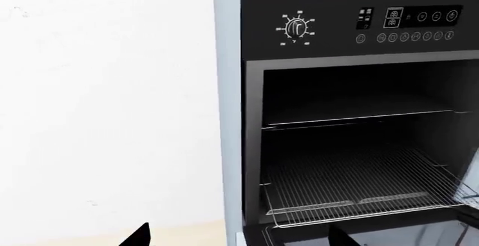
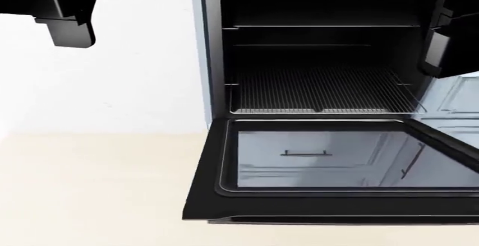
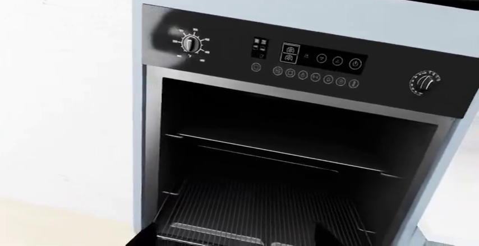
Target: Fully slide the bottom oven rack out.
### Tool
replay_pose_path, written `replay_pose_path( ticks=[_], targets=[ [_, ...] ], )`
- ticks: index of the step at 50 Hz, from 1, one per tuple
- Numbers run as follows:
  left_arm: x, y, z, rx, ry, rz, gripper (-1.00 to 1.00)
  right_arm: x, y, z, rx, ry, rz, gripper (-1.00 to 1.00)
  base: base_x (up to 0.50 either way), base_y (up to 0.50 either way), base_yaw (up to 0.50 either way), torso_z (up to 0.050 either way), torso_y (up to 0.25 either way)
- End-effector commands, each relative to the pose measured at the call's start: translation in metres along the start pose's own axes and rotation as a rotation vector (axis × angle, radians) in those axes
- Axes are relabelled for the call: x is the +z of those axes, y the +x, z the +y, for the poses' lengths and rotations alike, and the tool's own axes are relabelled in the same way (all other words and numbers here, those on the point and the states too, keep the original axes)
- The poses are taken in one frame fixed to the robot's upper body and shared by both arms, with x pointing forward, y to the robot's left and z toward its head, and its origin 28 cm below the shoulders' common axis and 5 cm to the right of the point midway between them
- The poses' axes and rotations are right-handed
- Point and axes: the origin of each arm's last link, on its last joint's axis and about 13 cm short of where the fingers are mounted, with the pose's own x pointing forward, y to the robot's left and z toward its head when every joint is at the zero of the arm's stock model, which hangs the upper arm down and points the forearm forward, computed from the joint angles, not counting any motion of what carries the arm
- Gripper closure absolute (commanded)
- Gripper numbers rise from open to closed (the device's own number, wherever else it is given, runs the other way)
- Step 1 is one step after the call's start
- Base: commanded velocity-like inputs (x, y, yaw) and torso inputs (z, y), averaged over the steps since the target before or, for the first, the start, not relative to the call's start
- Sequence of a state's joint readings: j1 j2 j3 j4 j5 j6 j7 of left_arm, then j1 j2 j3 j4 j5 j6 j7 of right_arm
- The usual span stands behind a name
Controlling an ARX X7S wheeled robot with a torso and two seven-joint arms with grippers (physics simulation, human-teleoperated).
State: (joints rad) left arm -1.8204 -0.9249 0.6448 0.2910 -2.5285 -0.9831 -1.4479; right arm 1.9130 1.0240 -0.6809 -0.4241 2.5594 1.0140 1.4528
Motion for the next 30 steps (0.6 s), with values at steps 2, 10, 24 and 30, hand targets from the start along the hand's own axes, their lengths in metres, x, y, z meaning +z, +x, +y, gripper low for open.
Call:
replay_pose_path(
  ticks=[2,10,24,30],
  targets=[
    [-0.0006,0.0008,-0.0002,-0.006,-0.005,-0.001,-1.00,-0.0022,0.0007,-0.0017,-0.006,-0.001,0.001,-1.00,-0.03,-0.50,0.00,0.021,0.000],
    [-0.0008,0.0004,0.0007,0.002,-0.010,0.001,-1.00,-0.0031,0.0002,-0.0018,-0.008,0.000,0.003,-1.00,-0.03,-0.50,0.00,0.000,0.000],
    [0.0003,-0.0020,-0.0003,0.000,-0.002,-0.010,-1.00,-0.0060,-0.0006,-0.0029,-0.015,0.006,0.003,-1.00,-0.02,-0.50,0.00,0.000,0.000],
    [0.0004,-0.0006,-0.0011,-0.002,0.002,-0.009,-1.00,-0.0076,-0.0002,-0.0033,-0.017,0.011,0.006,-1.00,-0.02,-0.50,0.00,0.000,0.000]
  ],
)
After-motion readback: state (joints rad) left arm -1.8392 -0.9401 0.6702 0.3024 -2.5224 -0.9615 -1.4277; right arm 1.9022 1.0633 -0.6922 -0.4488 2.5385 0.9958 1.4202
